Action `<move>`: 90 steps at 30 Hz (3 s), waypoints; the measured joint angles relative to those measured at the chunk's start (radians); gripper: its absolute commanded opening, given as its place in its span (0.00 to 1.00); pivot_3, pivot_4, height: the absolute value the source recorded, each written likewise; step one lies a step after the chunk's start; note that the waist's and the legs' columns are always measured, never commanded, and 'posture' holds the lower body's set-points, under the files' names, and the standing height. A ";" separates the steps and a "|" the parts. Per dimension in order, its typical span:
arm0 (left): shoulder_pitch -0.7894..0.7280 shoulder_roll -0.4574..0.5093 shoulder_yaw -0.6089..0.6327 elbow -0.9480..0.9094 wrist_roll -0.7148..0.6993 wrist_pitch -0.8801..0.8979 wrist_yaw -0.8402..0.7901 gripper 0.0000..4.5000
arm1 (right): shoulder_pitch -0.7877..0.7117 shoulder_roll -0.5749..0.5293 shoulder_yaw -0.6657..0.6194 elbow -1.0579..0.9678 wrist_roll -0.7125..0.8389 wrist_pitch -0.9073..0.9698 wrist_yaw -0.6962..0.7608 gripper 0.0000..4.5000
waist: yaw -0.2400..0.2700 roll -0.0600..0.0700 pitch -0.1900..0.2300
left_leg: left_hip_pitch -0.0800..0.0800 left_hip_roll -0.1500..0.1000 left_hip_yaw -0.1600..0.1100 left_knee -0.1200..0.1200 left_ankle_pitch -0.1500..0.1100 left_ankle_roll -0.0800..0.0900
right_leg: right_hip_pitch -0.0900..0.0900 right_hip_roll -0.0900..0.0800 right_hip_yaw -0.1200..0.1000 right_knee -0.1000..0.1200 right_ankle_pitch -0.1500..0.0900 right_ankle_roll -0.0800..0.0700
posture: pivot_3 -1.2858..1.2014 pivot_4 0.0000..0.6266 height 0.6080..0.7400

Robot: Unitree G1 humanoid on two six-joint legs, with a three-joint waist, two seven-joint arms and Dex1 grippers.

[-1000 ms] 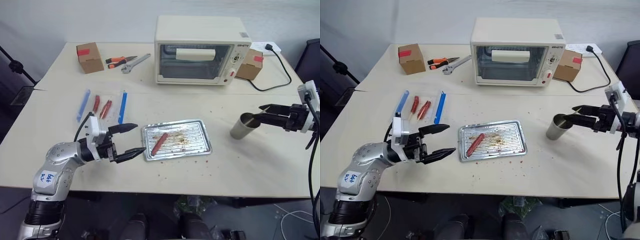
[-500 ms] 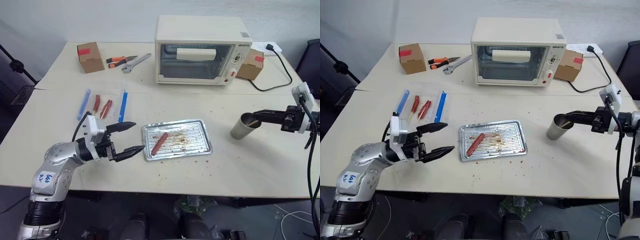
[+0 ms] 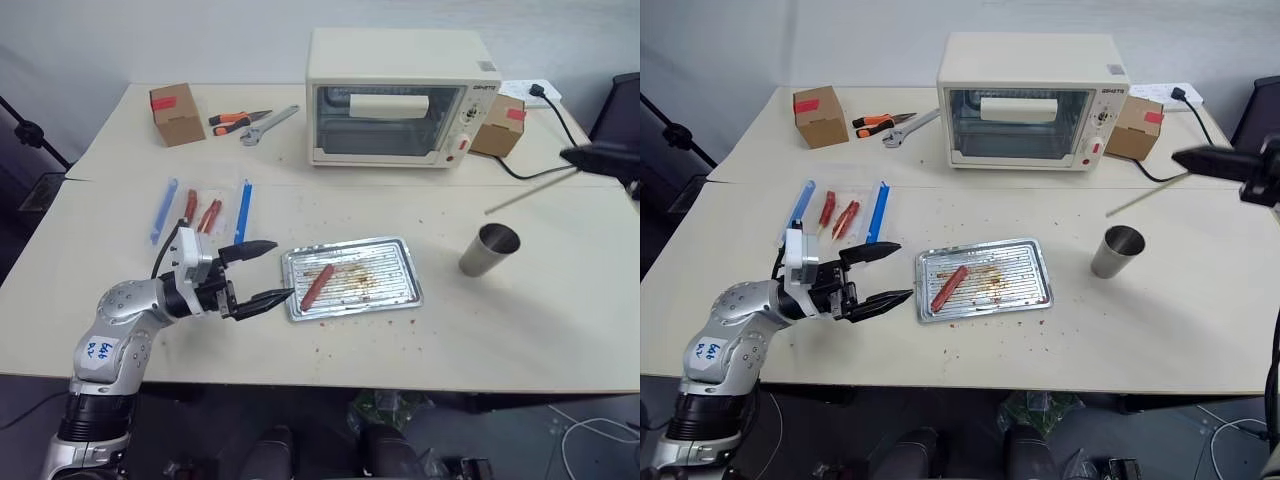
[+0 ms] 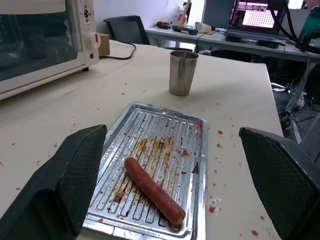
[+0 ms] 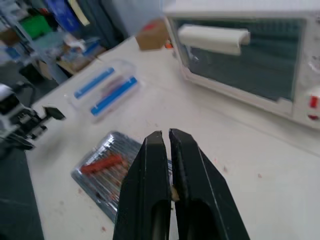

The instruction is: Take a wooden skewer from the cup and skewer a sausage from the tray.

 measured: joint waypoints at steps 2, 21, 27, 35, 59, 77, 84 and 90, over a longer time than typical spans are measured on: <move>0.000 -0.025 -0.003 -0.002 0.000 -0.015 0.000 1.00 | 0.023 0.041 -0.034 -0.076 0.077 0.102 -0.004 0.01 | 0.000 0.000 0.000 | 0.000 0.000 0.000 0.001 0.000 0.000 | 0.000 0.000 0.000 0.000 0.000 0.000 | 0.52 0.24 1.00; -0.085 -0.199 -0.097 -0.122 -0.120 0.135 0.106 1.00 | 0.343 0.682 -0.257 -0.650 0.582 0.369 -0.588 0.01 | 0.021 -0.001 0.000 | -0.005 -0.003 -0.004 0.011 0.000 0.001 | -0.003 -0.001 -0.001 0.014 0.000 0.001 | 0.52 0.24 1.00; -0.091 -0.240 -0.126 -0.127 -0.122 0.146 0.126 0.96 | 0.389 0.706 -0.258 -0.695 0.649 0.341 -0.669 0.00 | 0.021 -0.001 0.000 | -0.004 -0.003 -0.003 0.010 0.000 0.001 | -0.003 -0.001 -0.001 0.014 0.000 0.001 | 0.52 0.24 1.00; -0.110 -0.255 -0.131 -0.127 -0.122 0.146 0.132 0.48 | 0.437 0.712 -0.243 -0.729 0.687 0.296 -0.718 0.00 | 0.021 -0.001 0.000 | -0.004 -0.003 -0.003 0.010 0.000 0.001 | -0.003 0.000 -0.001 0.014 0.000 0.001 | 0.52 0.24 1.00; -0.048 -0.091 0.023 -0.128 -0.141 0.167 0.147 0.00 | 0.624 0.541 -0.162 -0.793 0.538 0.012 -0.663 0.71 | 0.016 -0.001 0.000 | -0.004 -0.003 -0.004 0.008 -0.001 0.003 | -0.002 -0.001 -0.001 0.011 0.000 0.001 | 0.52 0.24 1.00; 0.457 -0.043 0.391 -0.152 -0.175 0.149 0.239 0.00 | 0.834 0.356 0.069 -0.746 -0.003 -0.533 -0.243 1.00 | -0.004 -0.002 0.001 | 0.002 -0.001 -0.003 0.007 -0.002 0.003 | 0.004 -0.001 0.001 0.003 0.001 0.001 | 0.52 0.24 1.00; 0.425 -0.070 0.371 -0.144 -0.175 0.145 0.259 0.00 | 0.412 0.542 0.386 -0.613 -0.215 -0.594 -0.243 1.00 | -0.003 -0.003 0.000 | 0.001 0.000 -0.004 0.004 -0.002 0.000 | 0.002 0.000 -0.001 0.000 0.000 0.000 | 0.52 0.24 1.00; 0.421 -0.079 0.346 -0.143 -0.175 0.146 0.274 0.00 | 0.205 0.705 0.502 -0.317 -0.380 -0.733 -0.246 1.00 | -0.005 -0.004 0.000 | -0.001 -0.002 -0.004 0.005 -0.003 0.001 | 0.001 -0.002 -0.002 0.000 0.000 0.001 | 0.52 0.24 1.00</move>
